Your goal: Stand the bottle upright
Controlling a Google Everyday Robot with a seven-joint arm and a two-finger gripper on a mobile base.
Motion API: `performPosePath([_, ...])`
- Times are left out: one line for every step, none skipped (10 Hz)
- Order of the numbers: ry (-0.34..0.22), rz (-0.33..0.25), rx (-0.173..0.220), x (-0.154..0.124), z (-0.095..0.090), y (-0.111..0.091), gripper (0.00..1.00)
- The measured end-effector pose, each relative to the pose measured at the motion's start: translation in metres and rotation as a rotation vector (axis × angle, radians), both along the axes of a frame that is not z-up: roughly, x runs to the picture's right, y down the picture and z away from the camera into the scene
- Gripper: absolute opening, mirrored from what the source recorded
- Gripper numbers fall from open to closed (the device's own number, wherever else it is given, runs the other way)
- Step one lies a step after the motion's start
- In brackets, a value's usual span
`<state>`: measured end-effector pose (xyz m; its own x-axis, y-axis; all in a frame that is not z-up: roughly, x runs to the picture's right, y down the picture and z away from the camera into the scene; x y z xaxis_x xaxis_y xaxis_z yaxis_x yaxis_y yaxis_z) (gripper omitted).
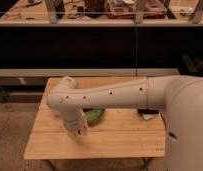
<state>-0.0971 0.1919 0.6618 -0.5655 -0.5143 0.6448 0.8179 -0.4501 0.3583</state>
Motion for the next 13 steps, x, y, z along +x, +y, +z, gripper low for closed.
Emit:
performPosePath([-0.025,-0.013,-0.008,-0.002,0.001,-0.007,0.37])
performPosePath([-0.048,-0.027,-0.017,-0.006,0.001,-0.013,0.37])
performPosePath([-0.066,-0.039,-0.022,-0.009,0.001,-0.018,0.37])
performPosePath([-0.089,-0.052,-0.026,-0.012,0.002,-0.028,0.37])
performPosePath([-0.106,-0.064,-0.027,-0.015,0.002,-0.034,0.37])
performPosePath([-0.118,-0.076,-0.029,-0.018,0.002,-0.038,0.37])
performPosePath([-0.136,-0.095,-0.031,-0.024,0.002,-0.043,0.37])
performPosePath([-0.151,-0.111,-0.031,-0.028,0.003,-0.048,0.37])
performPosePath([-0.161,-0.121,-0.030,-0.032,0.003,-0.051,0.37])
performPosePath([-0.176,-0.137,-0.028,-0.040,0.004,-0.052,0.37])
performPosePath([-0.184,-0.147,-0.026,-0.045,0.004,-0.053,0.37])
performPosePath([-0.186,-0.153,-0.023,-0.047,0.005,-0.054,0.37])
performPosePath([-0.186,-0.157,-0.018,-0.049,0.006,-0.055,0.37])
